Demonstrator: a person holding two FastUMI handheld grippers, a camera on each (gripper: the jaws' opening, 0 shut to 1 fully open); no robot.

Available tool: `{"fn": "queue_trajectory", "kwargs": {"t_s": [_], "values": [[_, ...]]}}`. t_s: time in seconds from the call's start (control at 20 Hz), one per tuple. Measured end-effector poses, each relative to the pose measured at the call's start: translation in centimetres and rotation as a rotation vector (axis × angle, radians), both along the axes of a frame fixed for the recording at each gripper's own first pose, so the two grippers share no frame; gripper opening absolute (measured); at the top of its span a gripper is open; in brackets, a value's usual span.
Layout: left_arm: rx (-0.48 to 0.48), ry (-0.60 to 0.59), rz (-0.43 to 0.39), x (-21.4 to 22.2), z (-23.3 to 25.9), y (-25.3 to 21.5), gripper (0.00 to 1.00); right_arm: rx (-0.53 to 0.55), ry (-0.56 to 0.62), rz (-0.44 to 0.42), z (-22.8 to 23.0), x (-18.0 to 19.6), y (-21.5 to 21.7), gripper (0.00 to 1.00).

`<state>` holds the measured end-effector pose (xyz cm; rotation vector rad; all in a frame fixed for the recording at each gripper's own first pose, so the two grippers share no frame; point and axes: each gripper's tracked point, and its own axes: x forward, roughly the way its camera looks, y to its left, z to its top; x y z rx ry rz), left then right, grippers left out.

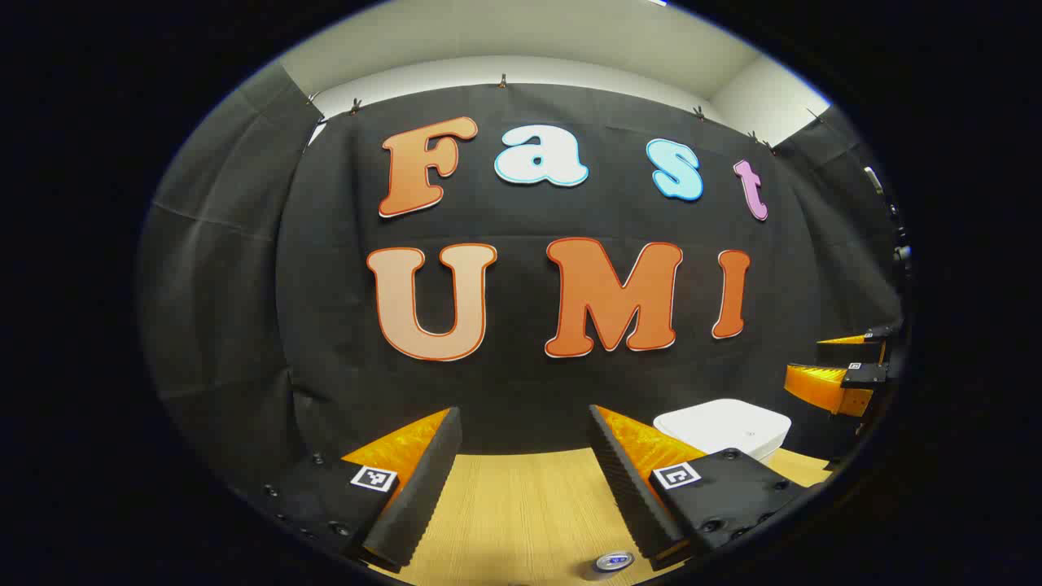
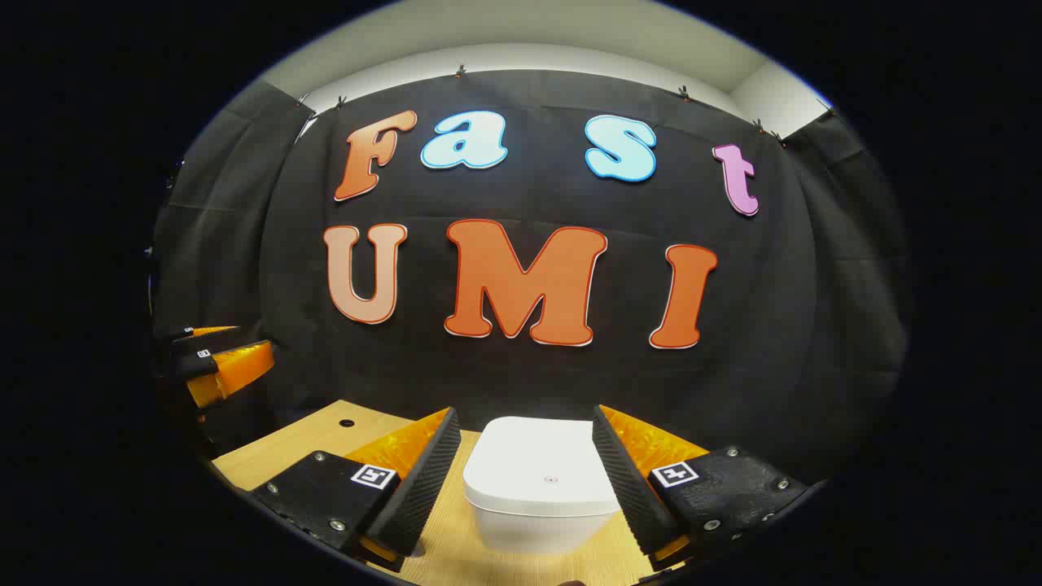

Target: Press the lid of the desktop garbage bin to open it, pick up the crumpled paper on the desktop and throw it into the bin, then pick up the pop can on the desktop and drop it into the bin, and finally close the garbage bin lid.

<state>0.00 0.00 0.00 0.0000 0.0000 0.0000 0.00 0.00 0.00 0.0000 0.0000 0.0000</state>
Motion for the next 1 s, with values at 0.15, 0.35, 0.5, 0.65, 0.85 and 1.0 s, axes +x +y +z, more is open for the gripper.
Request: {"fn": "queue_trajectory", "kwargs": {"t_s": [0.15,0.35,0.5,0.65,0.85,1.0], "values": [[0.019,0.017,0.011,-0.9,-0.3,-0.3,1.0,0.01,0.025,0.014,-1.0,-0.1,-0.4,0.98],[0.023,0.017,0.055,-1.5,-0.4,-0.2,0.98,0.006,0.041,0.065,-2.0,0.1,-0.1,0.96],[0.01,0.01,0.097,-1.9,0.1,-0.3,1.0,-0.012,0.053,0.106,-1.9,0.9,-0.6,0.94],[-0.006,0.022,0.128,-2.0,-0.3,-0.3,1.0,-0.009,0.043,0.134,-1.3,1.6,-0.9,0.94],[-0.004,0.038,0.154,-2.0,-0.8,-0.3,0.98,-0.008,0.052,0.147,-1.7,2.3,-1.6,0.89],[0.002,0.041,0.168,-2.1,-0.9,-0.5,0.95,-0.004,0.068,0.151,-2.2,2.8,-2.3,0.81]]}}
